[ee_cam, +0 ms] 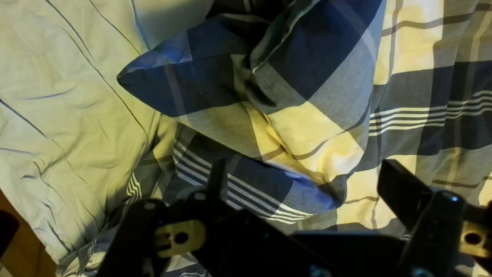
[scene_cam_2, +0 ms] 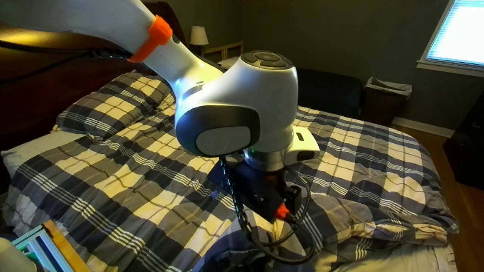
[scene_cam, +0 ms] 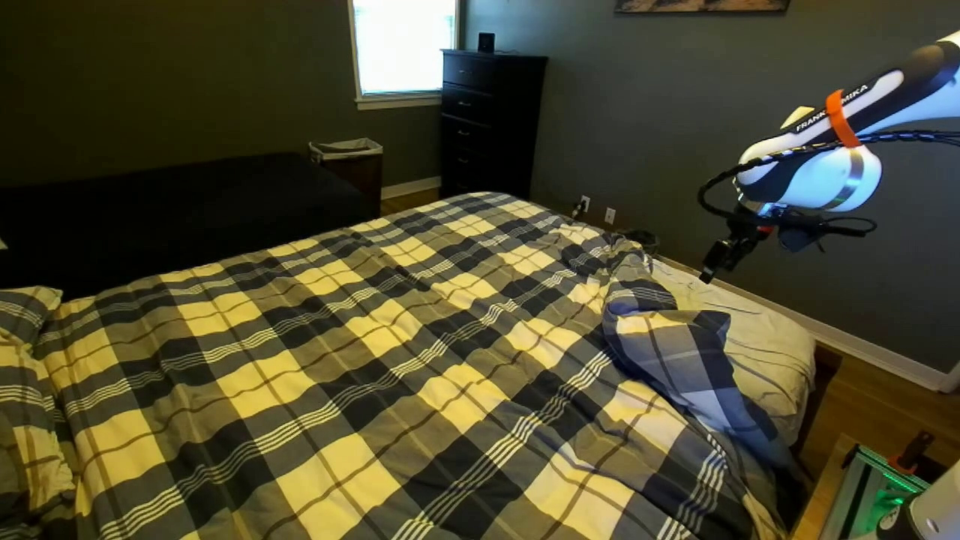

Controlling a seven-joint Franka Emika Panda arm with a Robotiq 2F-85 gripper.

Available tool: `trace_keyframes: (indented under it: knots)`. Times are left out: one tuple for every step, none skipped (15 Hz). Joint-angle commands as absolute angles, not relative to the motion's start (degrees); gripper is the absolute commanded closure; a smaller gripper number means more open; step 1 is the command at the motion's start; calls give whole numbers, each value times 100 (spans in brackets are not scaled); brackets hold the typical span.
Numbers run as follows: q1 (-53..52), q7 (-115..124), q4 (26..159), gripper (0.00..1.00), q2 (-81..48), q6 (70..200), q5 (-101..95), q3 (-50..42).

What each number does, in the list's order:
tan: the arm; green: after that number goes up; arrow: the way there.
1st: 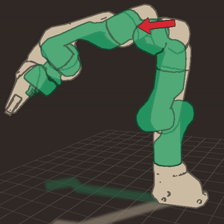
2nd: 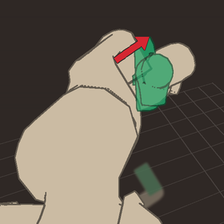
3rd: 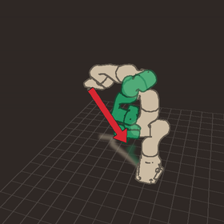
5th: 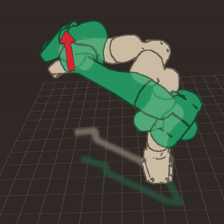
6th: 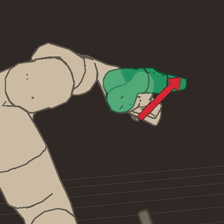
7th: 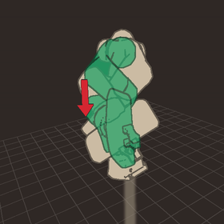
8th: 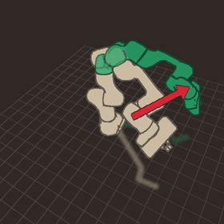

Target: Pull the bottom left corner of the blanket

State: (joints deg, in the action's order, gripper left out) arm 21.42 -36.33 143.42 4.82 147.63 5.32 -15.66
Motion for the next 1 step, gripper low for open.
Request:
trace_keyframes:
  knots:
    - [1968,-3564,14358,0,518,14753,484,-1744]
